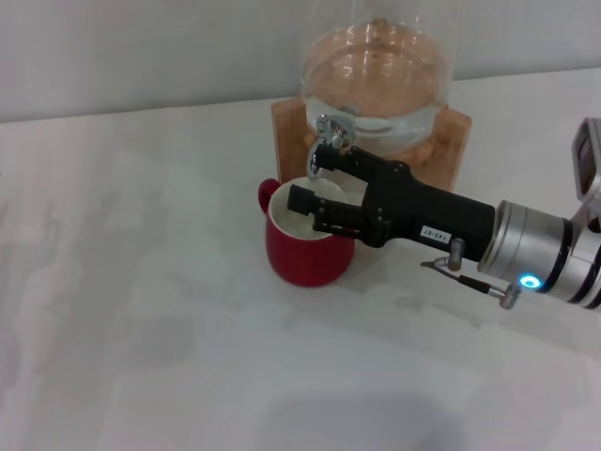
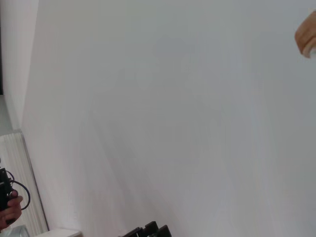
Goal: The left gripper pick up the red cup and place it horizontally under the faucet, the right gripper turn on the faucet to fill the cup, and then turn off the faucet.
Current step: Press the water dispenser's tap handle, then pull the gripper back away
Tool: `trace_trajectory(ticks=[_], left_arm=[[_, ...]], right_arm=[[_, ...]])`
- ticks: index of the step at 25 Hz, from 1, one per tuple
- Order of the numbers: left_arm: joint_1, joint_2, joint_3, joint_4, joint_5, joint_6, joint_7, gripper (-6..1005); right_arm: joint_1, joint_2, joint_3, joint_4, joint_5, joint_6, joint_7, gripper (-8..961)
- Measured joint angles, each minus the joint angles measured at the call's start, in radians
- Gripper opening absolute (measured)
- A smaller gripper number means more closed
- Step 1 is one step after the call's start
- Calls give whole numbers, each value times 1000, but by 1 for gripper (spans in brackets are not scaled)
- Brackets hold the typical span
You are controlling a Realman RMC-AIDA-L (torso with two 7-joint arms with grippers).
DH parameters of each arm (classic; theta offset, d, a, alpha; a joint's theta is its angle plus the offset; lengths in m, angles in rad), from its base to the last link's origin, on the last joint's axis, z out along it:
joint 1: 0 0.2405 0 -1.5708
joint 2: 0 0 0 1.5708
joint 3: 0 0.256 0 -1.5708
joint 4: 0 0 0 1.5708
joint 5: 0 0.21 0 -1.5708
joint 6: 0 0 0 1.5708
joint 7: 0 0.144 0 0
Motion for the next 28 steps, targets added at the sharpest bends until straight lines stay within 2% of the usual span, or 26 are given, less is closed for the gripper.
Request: trace_trajectory(ticks=[28], left_arm=[[-1, -2, 0, 0, 0, 0, 0, 601]], right_arm=[[-16, 0, 7, -1, 4, 3, -2, 872]])
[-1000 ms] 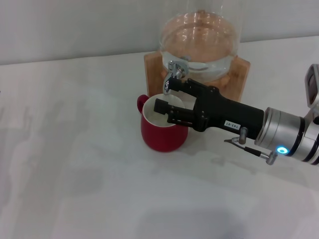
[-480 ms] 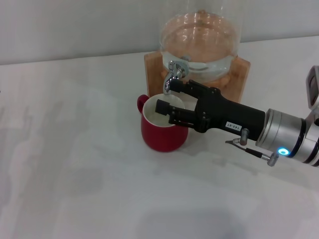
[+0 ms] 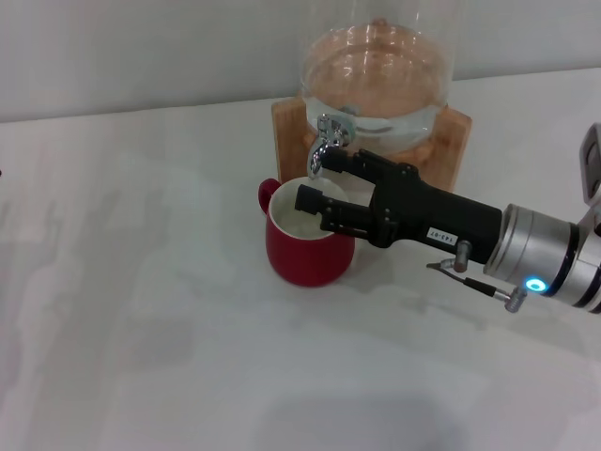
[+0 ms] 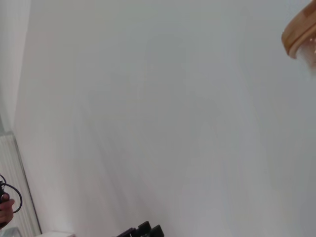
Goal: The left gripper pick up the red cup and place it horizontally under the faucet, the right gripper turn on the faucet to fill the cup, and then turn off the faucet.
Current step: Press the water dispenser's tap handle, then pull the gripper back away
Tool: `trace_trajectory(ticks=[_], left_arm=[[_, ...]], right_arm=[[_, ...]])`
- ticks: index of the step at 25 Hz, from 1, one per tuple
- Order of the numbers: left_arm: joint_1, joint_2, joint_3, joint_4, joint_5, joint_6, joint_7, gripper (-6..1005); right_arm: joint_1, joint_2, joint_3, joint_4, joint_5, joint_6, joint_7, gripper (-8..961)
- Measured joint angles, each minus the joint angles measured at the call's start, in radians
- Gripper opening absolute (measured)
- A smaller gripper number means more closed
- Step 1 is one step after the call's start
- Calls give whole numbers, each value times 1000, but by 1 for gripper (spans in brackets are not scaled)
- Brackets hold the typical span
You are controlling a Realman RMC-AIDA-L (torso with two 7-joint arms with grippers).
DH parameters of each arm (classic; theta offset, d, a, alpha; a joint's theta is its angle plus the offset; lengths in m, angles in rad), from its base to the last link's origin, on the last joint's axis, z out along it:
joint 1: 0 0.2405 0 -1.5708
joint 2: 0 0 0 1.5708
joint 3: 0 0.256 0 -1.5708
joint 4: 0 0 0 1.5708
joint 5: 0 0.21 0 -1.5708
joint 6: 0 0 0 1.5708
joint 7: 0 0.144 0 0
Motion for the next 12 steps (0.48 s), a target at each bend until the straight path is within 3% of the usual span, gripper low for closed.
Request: trace_trajectory(ticks=[12], left_arm=[[0, 1, 2, 0, 0, 0, 0, 601]], right_arm=[[-4, 0, 9, 0, 1, 3, -1, 872]])
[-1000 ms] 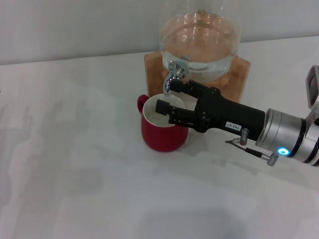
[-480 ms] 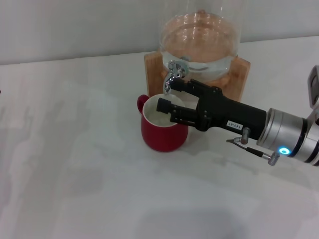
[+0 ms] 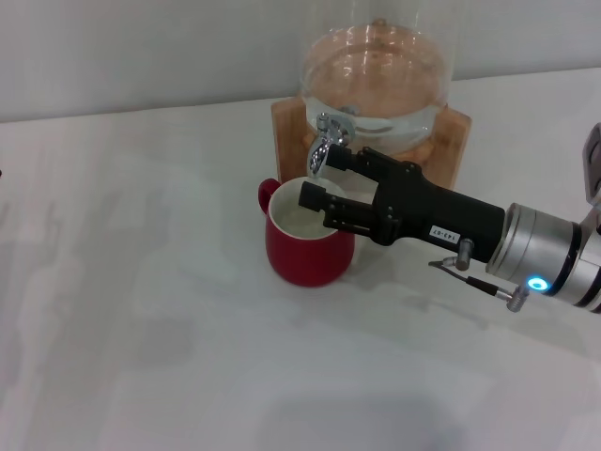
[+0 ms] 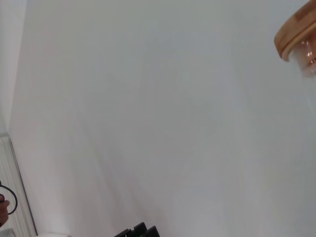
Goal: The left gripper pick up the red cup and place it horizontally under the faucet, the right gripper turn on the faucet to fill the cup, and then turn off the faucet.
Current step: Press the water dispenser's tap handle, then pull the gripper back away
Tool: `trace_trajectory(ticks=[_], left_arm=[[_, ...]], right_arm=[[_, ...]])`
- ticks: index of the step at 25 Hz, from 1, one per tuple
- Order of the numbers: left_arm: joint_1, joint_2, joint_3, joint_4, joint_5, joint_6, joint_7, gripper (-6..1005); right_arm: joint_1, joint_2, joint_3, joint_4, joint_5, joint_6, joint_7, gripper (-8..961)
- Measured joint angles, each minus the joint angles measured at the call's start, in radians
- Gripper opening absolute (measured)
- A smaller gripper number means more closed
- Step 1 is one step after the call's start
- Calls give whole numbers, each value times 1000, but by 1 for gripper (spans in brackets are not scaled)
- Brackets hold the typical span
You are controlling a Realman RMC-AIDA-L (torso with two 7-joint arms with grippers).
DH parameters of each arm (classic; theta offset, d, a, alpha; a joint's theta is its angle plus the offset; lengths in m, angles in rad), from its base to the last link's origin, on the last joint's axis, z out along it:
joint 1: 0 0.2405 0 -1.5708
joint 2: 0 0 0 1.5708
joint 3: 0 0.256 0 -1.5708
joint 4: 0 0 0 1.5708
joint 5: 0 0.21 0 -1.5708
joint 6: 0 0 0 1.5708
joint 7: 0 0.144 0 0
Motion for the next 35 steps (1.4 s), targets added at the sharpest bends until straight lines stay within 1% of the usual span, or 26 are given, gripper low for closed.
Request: trace_trajectory(ticks=[35], left_arm=[[0, 1, 0, 0, 2, 0, 0, 600]], right_arm=[[-24, 2, 11, -6, 36, 6, -19, 873]])
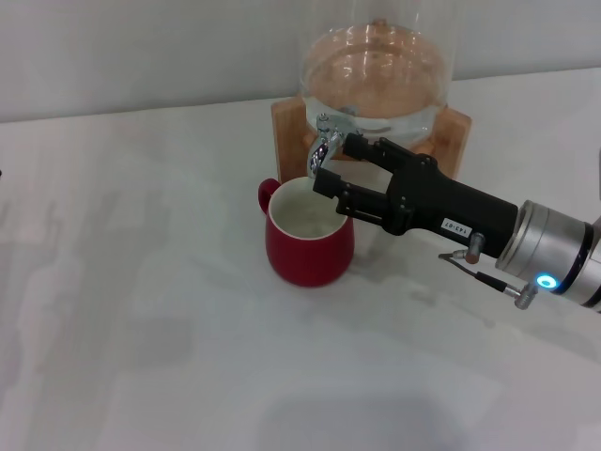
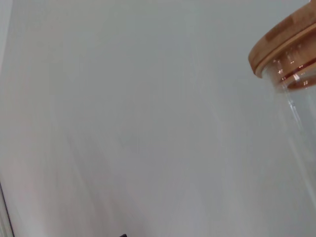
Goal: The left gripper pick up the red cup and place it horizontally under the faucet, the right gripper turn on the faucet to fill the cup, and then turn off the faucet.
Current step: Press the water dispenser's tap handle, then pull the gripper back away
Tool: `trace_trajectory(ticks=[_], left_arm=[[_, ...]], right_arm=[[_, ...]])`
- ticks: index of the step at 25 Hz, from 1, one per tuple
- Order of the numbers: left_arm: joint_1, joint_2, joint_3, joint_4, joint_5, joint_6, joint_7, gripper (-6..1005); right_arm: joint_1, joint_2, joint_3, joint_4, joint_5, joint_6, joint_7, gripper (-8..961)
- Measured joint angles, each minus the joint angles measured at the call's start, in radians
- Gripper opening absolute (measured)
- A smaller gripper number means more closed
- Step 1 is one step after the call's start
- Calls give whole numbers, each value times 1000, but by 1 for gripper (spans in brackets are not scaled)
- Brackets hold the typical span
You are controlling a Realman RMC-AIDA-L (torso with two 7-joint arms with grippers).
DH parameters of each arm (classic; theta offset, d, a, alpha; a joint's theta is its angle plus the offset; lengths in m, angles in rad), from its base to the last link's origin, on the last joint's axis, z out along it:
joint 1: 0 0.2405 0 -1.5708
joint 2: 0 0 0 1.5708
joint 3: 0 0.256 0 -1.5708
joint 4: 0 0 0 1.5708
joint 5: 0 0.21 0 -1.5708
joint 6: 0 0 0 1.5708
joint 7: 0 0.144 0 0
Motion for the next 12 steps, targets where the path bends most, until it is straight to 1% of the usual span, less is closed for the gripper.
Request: trace_trajectory(ticks=[12], left_arm=[[-1, 0, 0, 0, 0, 0, 0, 600]], right_arm=[[0, -1, 0, 3, 12, 1, -5, 872]])
